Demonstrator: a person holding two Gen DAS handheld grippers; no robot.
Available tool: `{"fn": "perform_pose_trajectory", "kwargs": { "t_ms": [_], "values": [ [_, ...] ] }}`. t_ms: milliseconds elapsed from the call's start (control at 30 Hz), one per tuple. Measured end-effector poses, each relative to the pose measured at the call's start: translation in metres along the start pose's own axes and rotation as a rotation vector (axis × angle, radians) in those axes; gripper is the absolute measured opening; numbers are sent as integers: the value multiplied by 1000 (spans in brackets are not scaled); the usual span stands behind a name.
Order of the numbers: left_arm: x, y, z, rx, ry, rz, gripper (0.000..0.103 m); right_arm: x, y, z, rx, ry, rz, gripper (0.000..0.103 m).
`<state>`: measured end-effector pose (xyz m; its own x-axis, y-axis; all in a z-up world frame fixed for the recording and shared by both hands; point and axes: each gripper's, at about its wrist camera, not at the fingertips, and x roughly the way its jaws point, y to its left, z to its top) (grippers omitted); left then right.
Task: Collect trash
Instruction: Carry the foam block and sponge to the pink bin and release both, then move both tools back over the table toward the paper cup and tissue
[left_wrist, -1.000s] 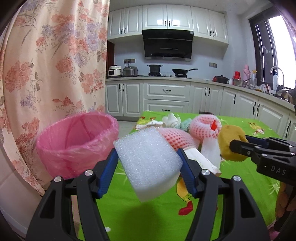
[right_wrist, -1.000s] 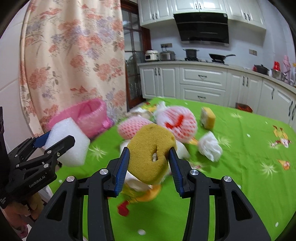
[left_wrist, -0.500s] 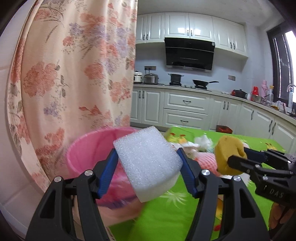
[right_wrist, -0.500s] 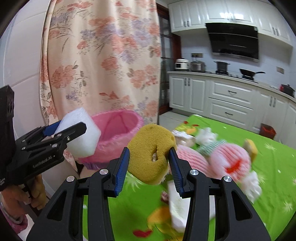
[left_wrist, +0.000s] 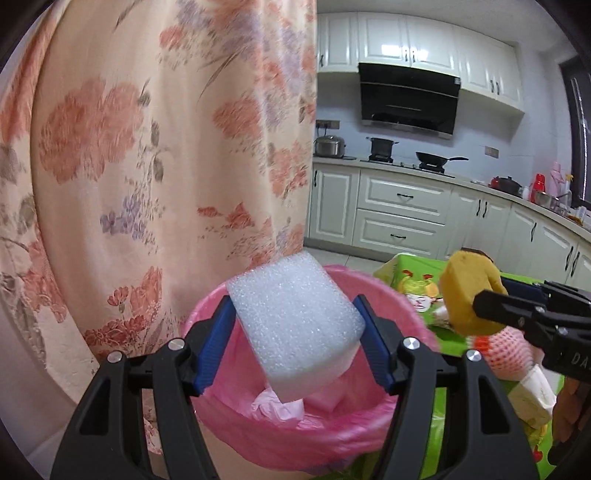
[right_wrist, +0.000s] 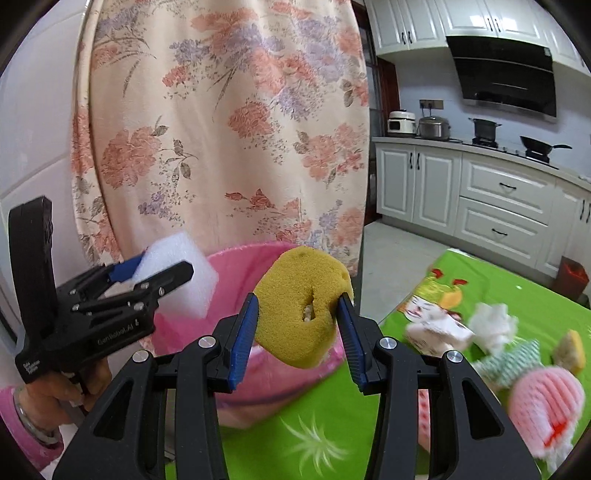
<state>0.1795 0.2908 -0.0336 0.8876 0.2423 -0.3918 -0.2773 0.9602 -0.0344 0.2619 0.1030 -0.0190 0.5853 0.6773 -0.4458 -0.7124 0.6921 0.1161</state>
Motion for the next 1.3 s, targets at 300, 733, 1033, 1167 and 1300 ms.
{"fn": "perform_pose_trajectory", "kwargs": {
  "t_ms": [300, 733, 1033, 1167, 1300],
  "values": [
    [37, 25, -11, -20, 71, -3, 66, 45, 4, 17, 12, 25, 61, 51],
    [13, 36, -18, -101, 28, 22, 91, 27, 1, 1, 0, 0, 41, 62],
    [-20, 1, -22, -91, 6, 55, 98, -10, -2, -29, -69, 12, -75, 67],
    [-34, -21, -31, -87, 6, 42, 98, -31, -15, -48, -63, 32, -139, 67],
    [-45, -47, -41, -99, 18, -5, 98, -57, -28, -60, -52, 23, -190, 71]
  ]
}}
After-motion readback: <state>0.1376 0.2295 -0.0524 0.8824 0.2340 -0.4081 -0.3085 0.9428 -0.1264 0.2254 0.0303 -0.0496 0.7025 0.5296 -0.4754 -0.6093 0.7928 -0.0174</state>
